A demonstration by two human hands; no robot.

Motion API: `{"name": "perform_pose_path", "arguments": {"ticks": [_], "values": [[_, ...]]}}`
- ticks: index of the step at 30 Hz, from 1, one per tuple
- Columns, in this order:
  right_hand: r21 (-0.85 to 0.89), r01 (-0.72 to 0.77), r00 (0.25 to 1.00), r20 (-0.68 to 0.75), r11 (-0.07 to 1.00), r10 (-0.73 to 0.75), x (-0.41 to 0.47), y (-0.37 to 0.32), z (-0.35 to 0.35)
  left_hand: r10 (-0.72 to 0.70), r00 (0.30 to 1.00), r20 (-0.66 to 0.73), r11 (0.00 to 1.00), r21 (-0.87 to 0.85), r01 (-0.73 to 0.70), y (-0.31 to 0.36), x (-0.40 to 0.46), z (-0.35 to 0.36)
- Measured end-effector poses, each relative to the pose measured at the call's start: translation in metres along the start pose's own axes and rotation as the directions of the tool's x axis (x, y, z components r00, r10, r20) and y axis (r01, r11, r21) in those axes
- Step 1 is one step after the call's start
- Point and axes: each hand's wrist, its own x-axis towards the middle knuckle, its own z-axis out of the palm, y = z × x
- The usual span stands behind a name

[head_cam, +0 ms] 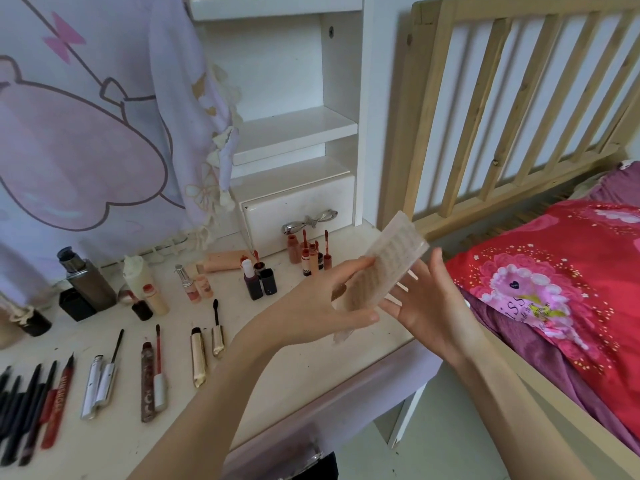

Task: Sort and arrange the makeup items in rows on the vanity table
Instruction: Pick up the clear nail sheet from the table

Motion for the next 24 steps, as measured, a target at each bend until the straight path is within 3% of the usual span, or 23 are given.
{"name": "perform_pose_path", "arguments": {"ticks": [5,8,11,17,21,24], "values": [[-0.045,-0.001,1.0,0.005,0.999,0.001,-0.001,-0.003,0.007,0.1,0.994,0.049,0.994,0.041,-0.102,-0.005,-0.004,-0.002],[-0.162,0.069,0.997,0.055,0.984,-0.061,-0.005,-0.002,0.011,0.05,0.996,-0.08,0.957,-0.283,-0.071,0.0,-0.006,0.003],[-0.427,0.207,0.978,0.071,0.88,-0.196,-0.009,0.01,0.017,-0.099,0.987,-0.128,0.771,-0.637,-0.005,0.007,-0.002,0.003],[-0.531,0.319,0.907,-0.068,0.785,-0.415,-0.004,0.018,0.024,-0.004,0.996,-0.093,0.793,-0.607,-0.054,0.004,-0.005,0.004],[-0.525,0.247,0.907,-0.171,0.815,-0.385,-0.002,0.02,0.026,0.04,0.989,-0.141,0.813,-0.57,-0.114,0.002,-0.008,0.01],[-0.508,0.09,0.932,-0.261,0.857,-0.252,0.0,0.015,0.024,0.079,0.981,-0.178,0.864,-0.479,-0.156,0.0,-0.01,0.013]]}}
